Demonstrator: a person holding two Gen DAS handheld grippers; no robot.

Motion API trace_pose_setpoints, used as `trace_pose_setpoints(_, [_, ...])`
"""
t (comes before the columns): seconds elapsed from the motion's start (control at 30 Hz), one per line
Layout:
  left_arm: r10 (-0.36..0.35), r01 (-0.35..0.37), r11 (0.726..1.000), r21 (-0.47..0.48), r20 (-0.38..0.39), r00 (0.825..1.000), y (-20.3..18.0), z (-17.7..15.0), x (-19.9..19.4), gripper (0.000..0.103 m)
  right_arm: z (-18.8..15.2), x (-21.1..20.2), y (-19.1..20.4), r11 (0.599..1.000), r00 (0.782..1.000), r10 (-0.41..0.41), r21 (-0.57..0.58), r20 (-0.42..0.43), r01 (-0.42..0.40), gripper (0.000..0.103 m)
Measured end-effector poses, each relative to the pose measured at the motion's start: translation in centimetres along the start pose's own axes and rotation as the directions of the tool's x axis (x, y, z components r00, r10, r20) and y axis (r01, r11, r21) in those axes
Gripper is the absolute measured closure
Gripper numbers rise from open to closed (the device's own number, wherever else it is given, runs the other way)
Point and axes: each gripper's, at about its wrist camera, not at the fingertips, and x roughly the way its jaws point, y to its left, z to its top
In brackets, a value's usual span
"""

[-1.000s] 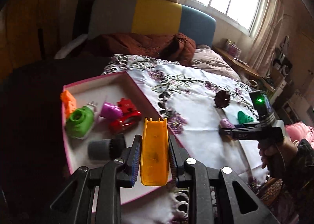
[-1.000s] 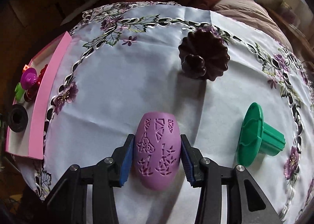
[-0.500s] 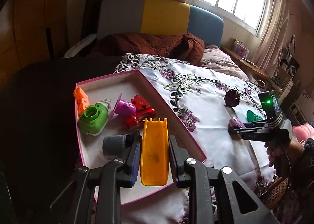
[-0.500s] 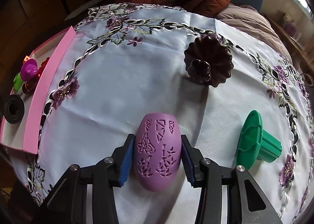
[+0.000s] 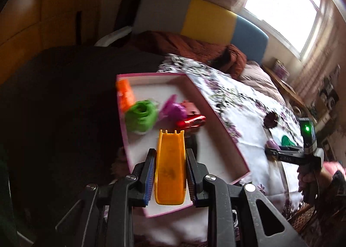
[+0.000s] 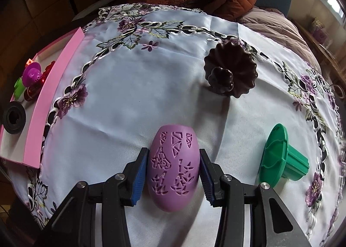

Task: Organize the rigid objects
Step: 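Carry the orange piece into the tray and open the left tool while the right tool holds the egg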

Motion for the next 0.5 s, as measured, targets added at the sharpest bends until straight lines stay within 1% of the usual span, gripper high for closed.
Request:
trace_pose_setpoints(0.07, [0.006,-0.006,0.999,-0.04,0.0,1.0,1.4,-0.2,-0.4,0.078,0.0,0.0,0.1,1.0,1.0,-0.002,-0.003,0.001,0.002,0.057])
trace_pose_setpoints(0.17, [-0.005,0.005,0.997,-0.075,-0.001,1.0,2.6,-0.5,-0.6,0.078,0.0,0.0,0.1,1.0,1.0,-0.005,-0.005,0.002,0.005,0.057])
trace_pose_setpoints(0.3, [-0.016,0.014,0.996,-0.084,-0.019,1.0,2.3,-0.5,0.3,0.078,0.0,-0.1,0.1,1.0,1.0,-0.006,-0.006,0.002,0.006,0.057])
trace_pose_setpoints(0.43, [-0.015,0.01,0.996,-0.084,-0.053,0.998,1.5,-0.5,1.8,0.078,0.0,-0.1,0.1,1.0,1.0,-0.006,-0.006,0.002,0.006,0.057])
trace_pose_setpoints(0.5, [0.002,-0.008,0.996,-0.085,-0.071,0.997,1.3,-0.5,2.6,0.078,0.0,-0.1,0.1,1.0,1.0,-0.006,-0.007,0.002,0.006,0.057])
